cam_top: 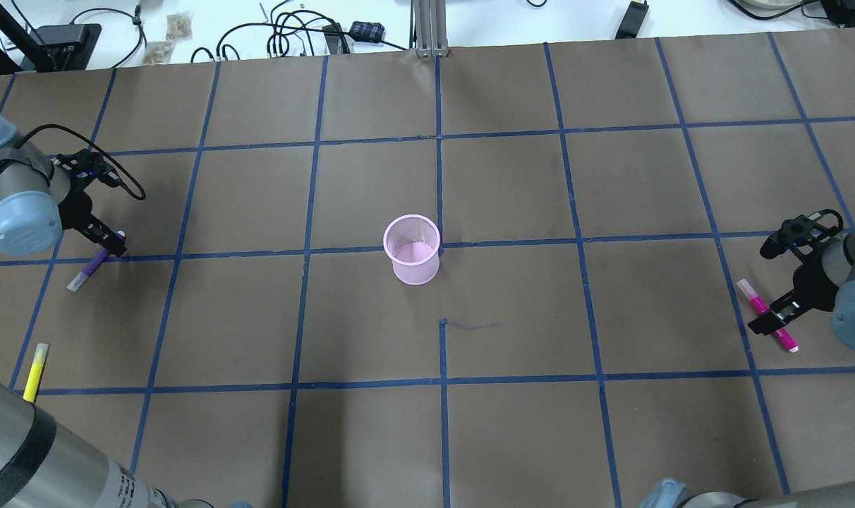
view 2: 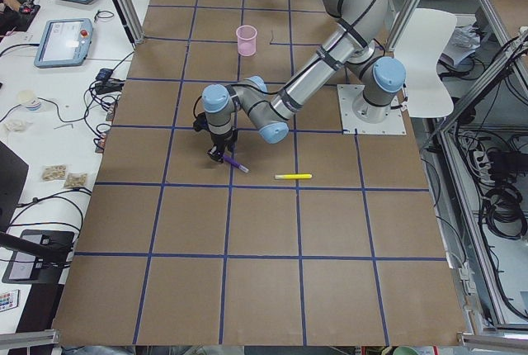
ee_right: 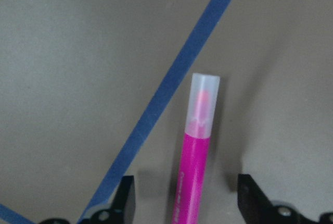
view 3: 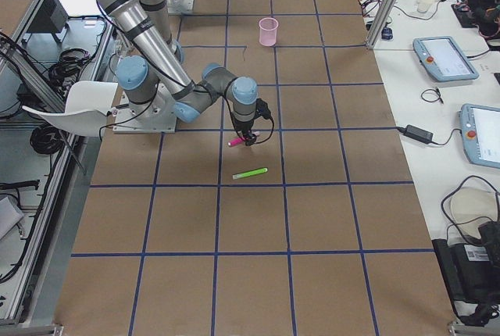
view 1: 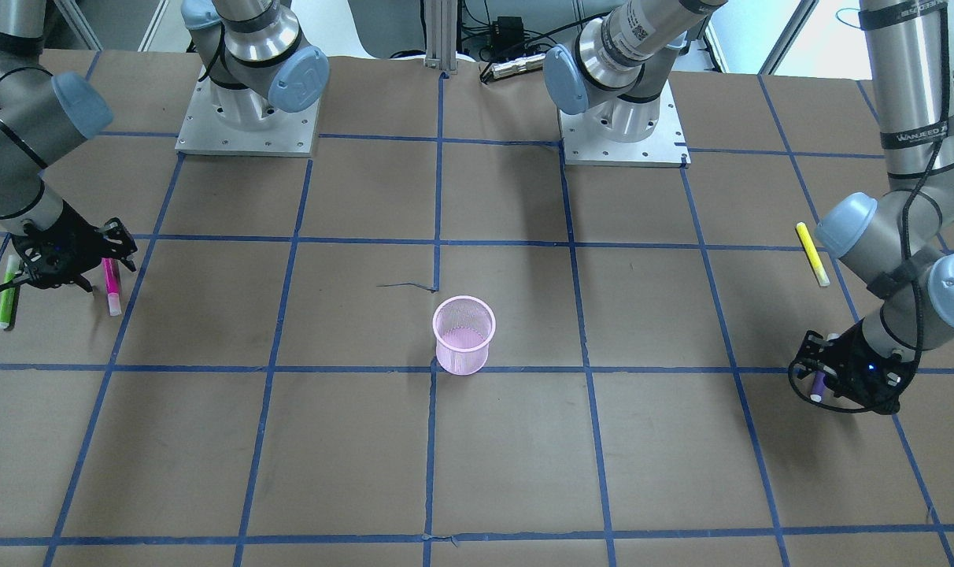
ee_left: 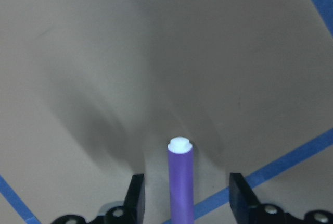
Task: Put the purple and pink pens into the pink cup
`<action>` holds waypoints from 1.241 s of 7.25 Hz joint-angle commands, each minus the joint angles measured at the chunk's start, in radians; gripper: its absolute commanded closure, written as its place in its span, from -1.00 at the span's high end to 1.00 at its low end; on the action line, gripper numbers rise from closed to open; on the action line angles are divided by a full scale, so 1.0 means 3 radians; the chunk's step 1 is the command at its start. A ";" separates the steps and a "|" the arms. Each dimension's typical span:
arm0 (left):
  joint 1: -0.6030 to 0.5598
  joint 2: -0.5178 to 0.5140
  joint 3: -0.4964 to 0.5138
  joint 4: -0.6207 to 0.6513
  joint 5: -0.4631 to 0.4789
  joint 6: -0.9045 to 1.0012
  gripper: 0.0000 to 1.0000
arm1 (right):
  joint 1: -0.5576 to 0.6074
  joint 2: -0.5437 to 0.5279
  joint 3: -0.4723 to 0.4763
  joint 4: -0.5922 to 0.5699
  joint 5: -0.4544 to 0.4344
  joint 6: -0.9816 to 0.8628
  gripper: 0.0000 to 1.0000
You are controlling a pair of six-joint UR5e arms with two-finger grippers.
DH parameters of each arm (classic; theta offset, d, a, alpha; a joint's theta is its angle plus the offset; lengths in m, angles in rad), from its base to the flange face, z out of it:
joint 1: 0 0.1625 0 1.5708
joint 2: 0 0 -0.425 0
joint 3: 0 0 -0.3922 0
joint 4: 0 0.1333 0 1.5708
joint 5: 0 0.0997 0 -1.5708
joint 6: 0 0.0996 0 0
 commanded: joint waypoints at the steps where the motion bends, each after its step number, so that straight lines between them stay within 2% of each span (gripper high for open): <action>1: 0.0000 -0.0018 0.0000 0.0008 0.0001 -0.0006 0.20 | 0.0000 0.0002 -0.0005 0.0006 -0.0066 -0.0009 -1.00; 2: 0.0000 -0.0018 0.0000 0.0008 -0.0004 -0.0016 0.16 | 0.0000 -0.0013 -0.0030 0.0052 -0.0132 -0.0009 -1.00; 3: 0.0000 -0.0018 0.0000 0.0008 -0.0010 -0.0031 -0.56 | 0.0000 -0.0054 -0.0040 0.0062 -0.0295 -0.0014 -1.00; 4: 0.0005 -0.0028 0.0020 0.0008 -0.0010 -0.0037 -0.67 | 0.0000 -0.0060 -0.0086 0.0068 -0.0311 -0.0014 -1.00; 5: 0.0005 -0.0028 0.0020 0.0008 -0.0010 -0.0047 -0.94 | 0.0000 -0.0065 -0.0122 0.0073 -0.0312 -0.0014 -1.00; 6: 0.0005 -0.0033 0.0020 0.0008 -0.0010 -0.0047 -1.00 | 0.0020 -0.0125 -0.0153 0.0078 -0.0317 -0.0014 -1.00; 7: 0.0005 -0.0018 0.0020 0.0008 -0.0005 -0.0097 -1.00 | 0.0051 -0.0298 -0.0183 0.0275 -0.0291 -0.0014 -1.00; 8: -0.0010 0.0053 0.0020 -0.0023 0.0011 -0.0194 -1.00 | 0.0213 -0.0462 -0.0300 0.0500 -0.0311 -0.0014 -1.00; 9: -0.0030 0.0089 0.0020 -0.0028 0.0006 -0.0220 -1.00 | 0.0604 -0.0545 -0.0580 0.0826 -0.0499 0.0012 -1.00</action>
